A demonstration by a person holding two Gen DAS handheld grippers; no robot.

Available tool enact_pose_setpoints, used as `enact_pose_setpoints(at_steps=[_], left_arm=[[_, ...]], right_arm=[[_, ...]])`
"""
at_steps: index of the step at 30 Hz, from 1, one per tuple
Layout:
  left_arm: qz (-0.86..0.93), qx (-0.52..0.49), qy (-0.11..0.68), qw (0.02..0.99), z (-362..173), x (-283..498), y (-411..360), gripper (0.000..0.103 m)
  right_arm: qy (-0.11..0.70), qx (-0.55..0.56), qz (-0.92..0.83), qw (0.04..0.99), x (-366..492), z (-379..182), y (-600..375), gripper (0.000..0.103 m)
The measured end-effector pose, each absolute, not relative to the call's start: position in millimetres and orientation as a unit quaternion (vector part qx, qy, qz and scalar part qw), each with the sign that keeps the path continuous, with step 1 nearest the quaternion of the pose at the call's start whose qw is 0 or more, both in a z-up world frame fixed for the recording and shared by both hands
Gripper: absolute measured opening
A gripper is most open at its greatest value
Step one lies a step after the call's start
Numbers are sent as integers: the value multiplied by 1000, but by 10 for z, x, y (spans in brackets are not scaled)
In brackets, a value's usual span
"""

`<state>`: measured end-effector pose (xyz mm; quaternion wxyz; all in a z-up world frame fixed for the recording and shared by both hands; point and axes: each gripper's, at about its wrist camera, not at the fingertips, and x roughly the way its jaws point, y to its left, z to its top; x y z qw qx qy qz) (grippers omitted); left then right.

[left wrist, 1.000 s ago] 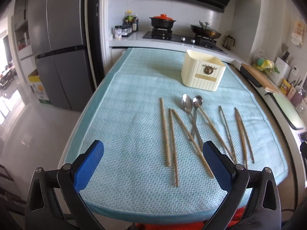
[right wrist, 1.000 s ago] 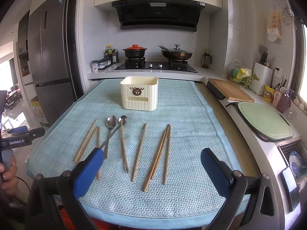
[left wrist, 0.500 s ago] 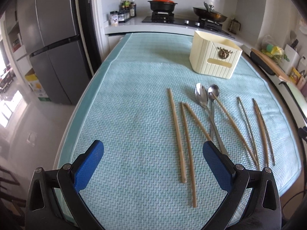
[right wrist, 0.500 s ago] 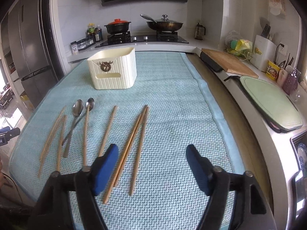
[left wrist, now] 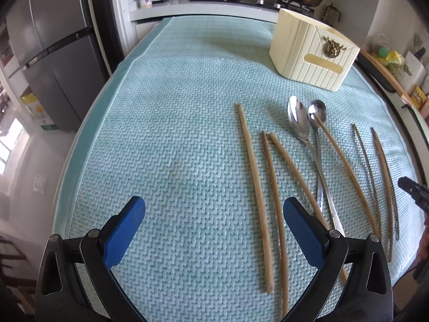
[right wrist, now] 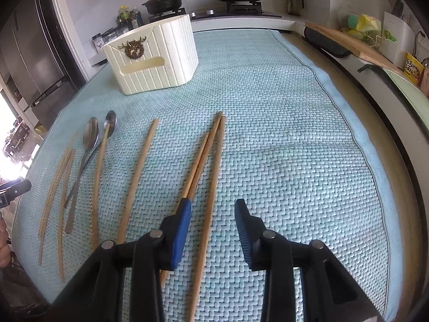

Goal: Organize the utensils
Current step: 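Lower the right gripper onto a pair of wooden chopsticks and grasp them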

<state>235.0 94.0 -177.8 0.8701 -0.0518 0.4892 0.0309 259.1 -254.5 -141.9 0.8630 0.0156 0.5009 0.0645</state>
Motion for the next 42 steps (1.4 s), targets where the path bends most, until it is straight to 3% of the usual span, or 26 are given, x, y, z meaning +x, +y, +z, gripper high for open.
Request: enact_pose_setpoints(at_steps=[16, 25, 29, 34, 40, 42], left_arm=[[62, 24, 525, 848, -2129, 2871, 866, 103], [14, 58, 560, 827, -2136, 3379, 945, 103], [-8, 56, 578, 814, -2150, 3651, 1031, 101], [-29, 24, 605, 795, -2156, 3986, 1232, 88], [-43, 42, 622, 781, -2107, 4262, 1237, 64], [-50, 48, 621, 780, -2083, 4280, 1170, 44]], right_arm=[[532, -18, 77, 843, 2796, -1594, -2530, 34], [558, -65, 89, 823, 3429, -1626, -2444, 34], [580, -62, 90, 807, 3797, -1625, -2453, 23], [607, -55, 83, 789, 4075, -1662, -2440, 11], [613, -69, 70, 784, 4221, -1689, -2342, 9], [611, -71, 66, 785, 4242, -1699, -2312, 9]])
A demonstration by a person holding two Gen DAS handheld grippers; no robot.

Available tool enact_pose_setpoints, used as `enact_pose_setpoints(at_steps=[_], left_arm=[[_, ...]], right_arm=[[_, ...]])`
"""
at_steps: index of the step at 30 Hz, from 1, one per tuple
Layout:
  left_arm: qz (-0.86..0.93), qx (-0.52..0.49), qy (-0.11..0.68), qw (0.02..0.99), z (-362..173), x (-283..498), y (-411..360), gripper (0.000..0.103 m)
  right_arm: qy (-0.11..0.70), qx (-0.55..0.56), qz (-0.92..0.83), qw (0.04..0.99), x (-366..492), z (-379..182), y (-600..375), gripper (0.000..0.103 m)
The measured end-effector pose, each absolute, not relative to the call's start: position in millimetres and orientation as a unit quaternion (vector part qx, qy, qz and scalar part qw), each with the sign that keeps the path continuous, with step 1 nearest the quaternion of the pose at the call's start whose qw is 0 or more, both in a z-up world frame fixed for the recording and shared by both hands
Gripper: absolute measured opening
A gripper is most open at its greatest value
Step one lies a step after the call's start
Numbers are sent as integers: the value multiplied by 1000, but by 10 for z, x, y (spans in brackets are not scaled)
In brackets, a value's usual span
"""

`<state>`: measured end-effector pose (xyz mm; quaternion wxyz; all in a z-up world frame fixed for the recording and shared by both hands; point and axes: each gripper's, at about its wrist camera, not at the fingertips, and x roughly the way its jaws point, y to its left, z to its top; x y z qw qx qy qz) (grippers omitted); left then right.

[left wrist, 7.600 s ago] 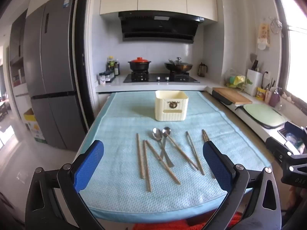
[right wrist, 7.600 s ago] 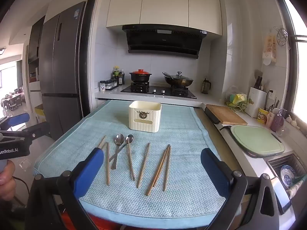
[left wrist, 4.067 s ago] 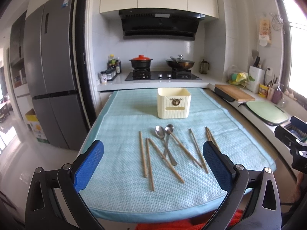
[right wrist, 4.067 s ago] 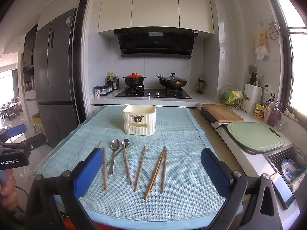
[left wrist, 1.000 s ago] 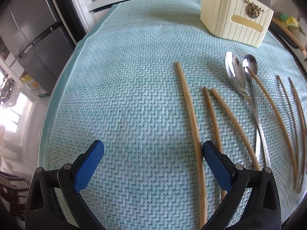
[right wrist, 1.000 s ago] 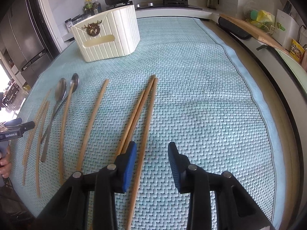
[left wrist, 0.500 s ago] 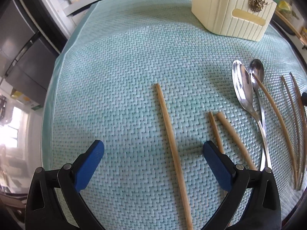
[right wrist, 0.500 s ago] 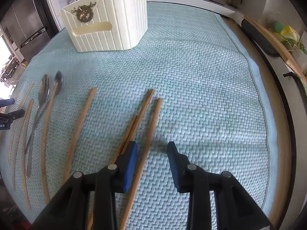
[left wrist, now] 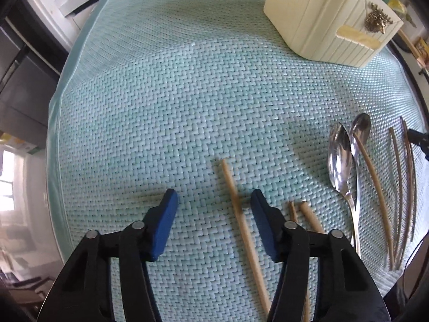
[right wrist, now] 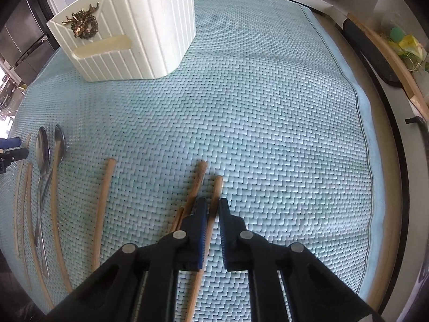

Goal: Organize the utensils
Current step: 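Lower the right gripper onto a pair of wooden chopsticks and grasp them, then carry the chopsticks in the right gripper over the cream caddy and release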

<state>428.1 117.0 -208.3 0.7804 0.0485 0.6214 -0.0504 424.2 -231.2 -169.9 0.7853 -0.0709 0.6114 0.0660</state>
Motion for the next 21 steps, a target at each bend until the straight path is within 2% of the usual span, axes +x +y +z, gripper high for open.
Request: enact_pose_setpoints(at_steps=[1, 3, 9, 21], left_arm=[[-55, 52, 621, 780, -2075, 4286, 1135, 38], [-62, 58, 618, 782, -2069, 4300, 1063, 7], [-59, 36, 602, 796, -1958, 4229, 1021, 3], [-94, -24, 472, 876, -689, 3662, 1123, 3]], right_arm=[[610, -71, 64, 787, 4243, -1699, -2299, 8], [608, -68, 61, 789, 4252, -1710, -2283, 7], [601, -21, 75, 795, 4056, -1595, -2374, 6], [498, 35, 122, 858, 3641, -506, -2633, 6]])
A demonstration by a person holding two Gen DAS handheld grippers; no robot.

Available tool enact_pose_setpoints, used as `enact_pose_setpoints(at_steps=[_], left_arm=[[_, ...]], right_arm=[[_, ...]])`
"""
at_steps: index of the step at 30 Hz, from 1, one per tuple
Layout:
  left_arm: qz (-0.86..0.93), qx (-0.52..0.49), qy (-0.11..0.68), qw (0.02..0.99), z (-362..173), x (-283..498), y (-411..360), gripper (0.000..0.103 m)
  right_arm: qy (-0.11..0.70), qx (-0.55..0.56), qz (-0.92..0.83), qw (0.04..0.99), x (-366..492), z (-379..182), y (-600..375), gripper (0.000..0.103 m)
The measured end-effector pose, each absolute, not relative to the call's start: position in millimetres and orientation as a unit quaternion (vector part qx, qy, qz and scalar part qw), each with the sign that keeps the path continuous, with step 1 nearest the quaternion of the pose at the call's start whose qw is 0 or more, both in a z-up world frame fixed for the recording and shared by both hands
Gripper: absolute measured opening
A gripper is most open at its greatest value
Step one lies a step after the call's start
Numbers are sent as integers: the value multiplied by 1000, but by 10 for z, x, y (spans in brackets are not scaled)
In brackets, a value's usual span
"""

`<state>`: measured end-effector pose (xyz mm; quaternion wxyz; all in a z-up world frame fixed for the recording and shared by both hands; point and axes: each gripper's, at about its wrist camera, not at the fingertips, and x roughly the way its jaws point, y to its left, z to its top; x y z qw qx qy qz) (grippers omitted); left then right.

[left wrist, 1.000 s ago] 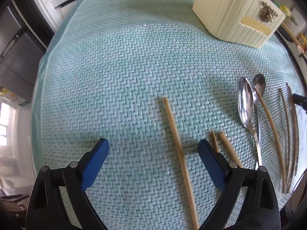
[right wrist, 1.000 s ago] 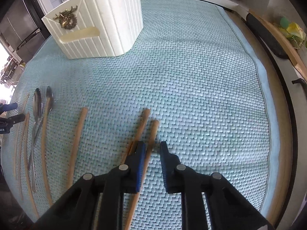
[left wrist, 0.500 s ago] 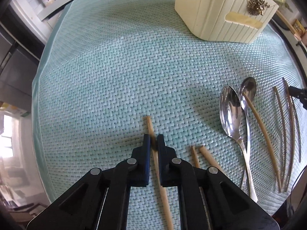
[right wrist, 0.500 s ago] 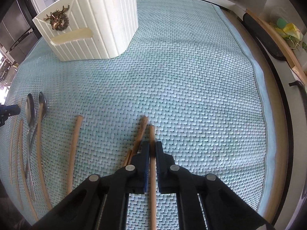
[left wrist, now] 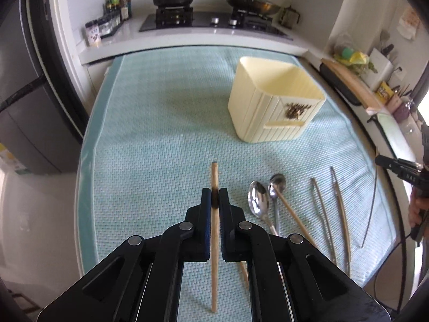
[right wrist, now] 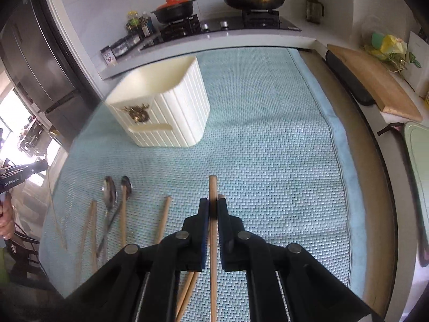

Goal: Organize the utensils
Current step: 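Carry the chopsticks in the right gripper over the cream caddy and release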

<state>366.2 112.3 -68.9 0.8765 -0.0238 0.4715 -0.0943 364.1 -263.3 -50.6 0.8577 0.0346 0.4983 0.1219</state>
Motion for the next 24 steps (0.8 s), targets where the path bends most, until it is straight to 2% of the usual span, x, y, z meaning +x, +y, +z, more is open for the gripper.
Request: enact_pose_setpoints(at_steps=[13, 24], left_arm=[[-120, -54, 383, 914, -108, 3243, 1068, 3], [-141, -81, 323, 932, 598, 3651, 918, 3]], right_arm=[[344, 20, 142, 928, 3076, 466, -2535, 6], [249, 61, 176, 950, 3627, 1044, -2241, 6]])
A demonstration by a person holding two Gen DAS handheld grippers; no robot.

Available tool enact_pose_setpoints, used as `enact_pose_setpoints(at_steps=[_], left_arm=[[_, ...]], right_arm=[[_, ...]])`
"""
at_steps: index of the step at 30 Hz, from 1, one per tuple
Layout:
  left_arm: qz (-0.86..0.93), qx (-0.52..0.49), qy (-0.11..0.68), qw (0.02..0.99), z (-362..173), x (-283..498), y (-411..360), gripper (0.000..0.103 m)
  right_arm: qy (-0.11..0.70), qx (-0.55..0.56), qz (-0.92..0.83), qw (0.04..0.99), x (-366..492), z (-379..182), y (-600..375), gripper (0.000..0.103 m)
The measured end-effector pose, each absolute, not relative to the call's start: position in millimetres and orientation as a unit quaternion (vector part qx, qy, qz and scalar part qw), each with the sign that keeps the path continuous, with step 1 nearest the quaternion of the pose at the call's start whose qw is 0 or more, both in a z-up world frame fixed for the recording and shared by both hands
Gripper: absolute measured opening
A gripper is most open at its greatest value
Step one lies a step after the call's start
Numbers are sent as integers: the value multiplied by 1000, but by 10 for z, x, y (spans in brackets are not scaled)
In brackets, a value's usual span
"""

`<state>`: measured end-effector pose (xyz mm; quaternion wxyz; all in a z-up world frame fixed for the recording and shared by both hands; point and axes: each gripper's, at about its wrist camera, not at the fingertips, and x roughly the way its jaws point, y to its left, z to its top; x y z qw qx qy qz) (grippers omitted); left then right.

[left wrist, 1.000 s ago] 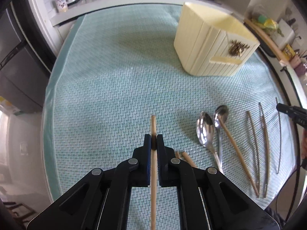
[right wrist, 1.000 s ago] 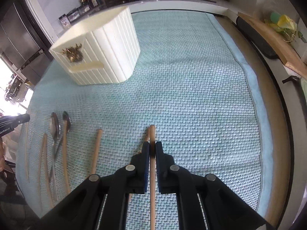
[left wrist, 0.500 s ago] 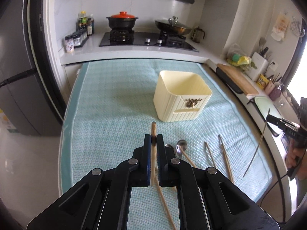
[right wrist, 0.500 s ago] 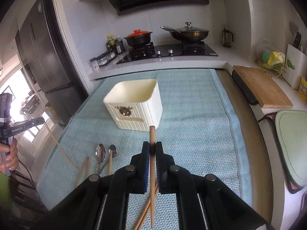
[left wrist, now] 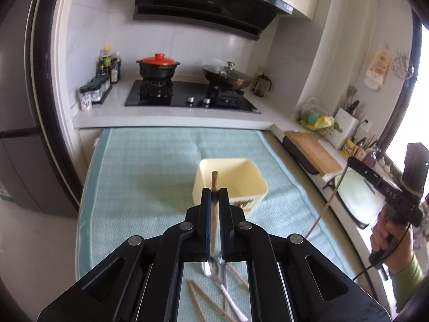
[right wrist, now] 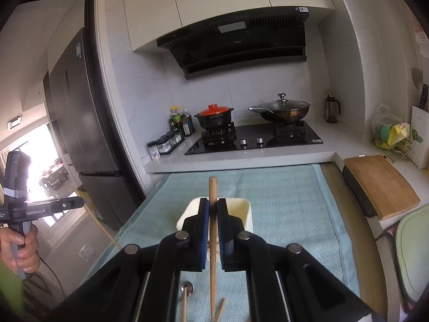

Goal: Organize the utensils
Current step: 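Carry the chopsticks in the right gripper over the cream caddy and release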

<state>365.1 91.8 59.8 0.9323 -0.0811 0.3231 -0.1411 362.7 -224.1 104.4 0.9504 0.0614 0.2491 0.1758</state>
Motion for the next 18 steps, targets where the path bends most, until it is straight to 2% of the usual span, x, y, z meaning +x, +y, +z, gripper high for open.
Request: enact_pose_setpoints(at_steps=[4, 8, 12, 18], left_arm=[[-143, -91, 290, 942, 902, 3976, 818, 3], [-138, -101, 275, 946, 970, 4365, 671, 3], [-128, -97, 289, 944, 747, 4758, 491, 3], [-113, -101, 354, 923, 93, 5187, 359, 3]], right_arm=[[202, 55, 184, 960, 3939, 1295, -2035, 6], [163, 40, 179, 969, 4325, 1344, -1842, 6], [149, 37, 170, 973, 4700, 1114, -1741, 6], [213, 46, 165, 962, 5090, 440, -1694, 6]])
